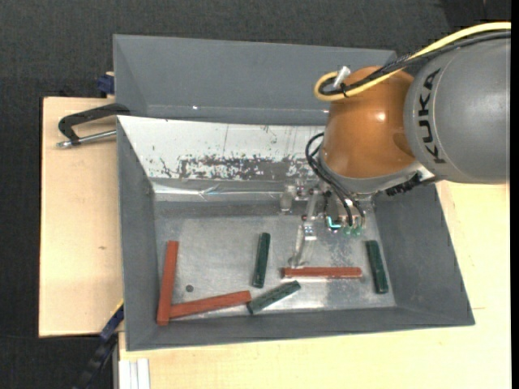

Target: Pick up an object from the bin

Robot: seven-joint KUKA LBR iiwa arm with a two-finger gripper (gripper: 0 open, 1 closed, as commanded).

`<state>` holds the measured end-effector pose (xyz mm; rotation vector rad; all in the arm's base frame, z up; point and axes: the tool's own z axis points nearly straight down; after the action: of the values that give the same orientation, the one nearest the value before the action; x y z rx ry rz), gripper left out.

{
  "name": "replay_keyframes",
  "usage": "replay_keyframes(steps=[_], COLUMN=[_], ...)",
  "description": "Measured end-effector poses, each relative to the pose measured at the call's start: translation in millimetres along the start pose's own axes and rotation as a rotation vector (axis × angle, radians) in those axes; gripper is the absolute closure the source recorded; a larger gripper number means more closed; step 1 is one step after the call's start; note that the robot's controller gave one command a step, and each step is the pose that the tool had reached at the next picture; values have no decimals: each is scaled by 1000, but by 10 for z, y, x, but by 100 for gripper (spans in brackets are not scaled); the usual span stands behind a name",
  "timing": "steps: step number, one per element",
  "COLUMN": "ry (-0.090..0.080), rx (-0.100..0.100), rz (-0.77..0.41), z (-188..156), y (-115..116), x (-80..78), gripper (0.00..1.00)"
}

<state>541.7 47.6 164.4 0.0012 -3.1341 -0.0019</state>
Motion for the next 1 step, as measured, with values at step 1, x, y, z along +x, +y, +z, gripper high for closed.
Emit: replay_keyframes(steps=[1], ry=[-8], rx=[0], rz=[1], z=[-42], y=[-2], x=[-19], gripper=[0])
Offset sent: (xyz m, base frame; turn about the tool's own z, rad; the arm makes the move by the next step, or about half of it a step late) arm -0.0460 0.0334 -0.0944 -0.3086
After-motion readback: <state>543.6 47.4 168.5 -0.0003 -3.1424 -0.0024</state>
